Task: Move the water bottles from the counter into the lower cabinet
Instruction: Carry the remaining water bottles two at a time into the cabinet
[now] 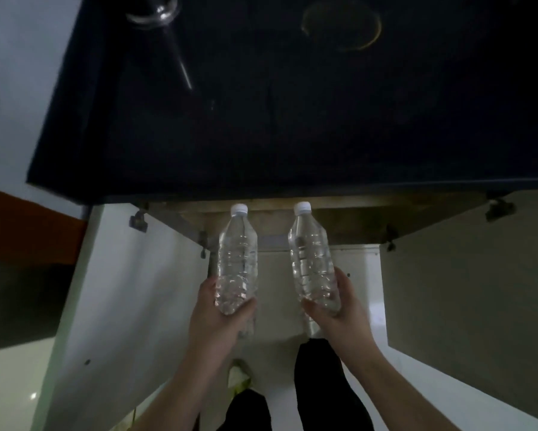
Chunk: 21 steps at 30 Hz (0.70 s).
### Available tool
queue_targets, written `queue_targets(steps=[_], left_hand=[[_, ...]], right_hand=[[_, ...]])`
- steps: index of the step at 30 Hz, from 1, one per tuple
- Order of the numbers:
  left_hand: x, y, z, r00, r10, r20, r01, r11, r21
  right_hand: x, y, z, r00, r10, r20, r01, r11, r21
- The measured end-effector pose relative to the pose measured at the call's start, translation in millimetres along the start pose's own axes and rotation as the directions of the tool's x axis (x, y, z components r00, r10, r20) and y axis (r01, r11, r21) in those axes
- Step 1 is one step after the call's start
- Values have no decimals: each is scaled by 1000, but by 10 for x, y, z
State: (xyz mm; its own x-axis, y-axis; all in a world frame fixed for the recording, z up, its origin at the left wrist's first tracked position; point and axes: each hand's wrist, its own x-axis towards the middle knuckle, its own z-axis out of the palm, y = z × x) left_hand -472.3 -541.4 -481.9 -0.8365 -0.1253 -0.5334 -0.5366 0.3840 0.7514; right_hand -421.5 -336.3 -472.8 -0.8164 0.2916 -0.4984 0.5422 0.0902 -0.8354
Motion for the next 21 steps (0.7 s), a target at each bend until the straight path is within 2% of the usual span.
queue_targets(steps=[8, 16, 21], left_hand=[[820, -337, 306, 994, 110, -27, -109, 993, 34], [1553, -321, 682, 943, 276, -188, -259, 960, 108], [2017, -285, 917, 897, 363, -251, -331, 930, 162]], right_hand=[[653, 597, 369, 979, -53, -197, 67, 996, 64], [1224, 832, 263, 942, -146, -301, 139, 989, -44], [1575, 893, 179, 902, -261, -344, 233, 965, -119]])
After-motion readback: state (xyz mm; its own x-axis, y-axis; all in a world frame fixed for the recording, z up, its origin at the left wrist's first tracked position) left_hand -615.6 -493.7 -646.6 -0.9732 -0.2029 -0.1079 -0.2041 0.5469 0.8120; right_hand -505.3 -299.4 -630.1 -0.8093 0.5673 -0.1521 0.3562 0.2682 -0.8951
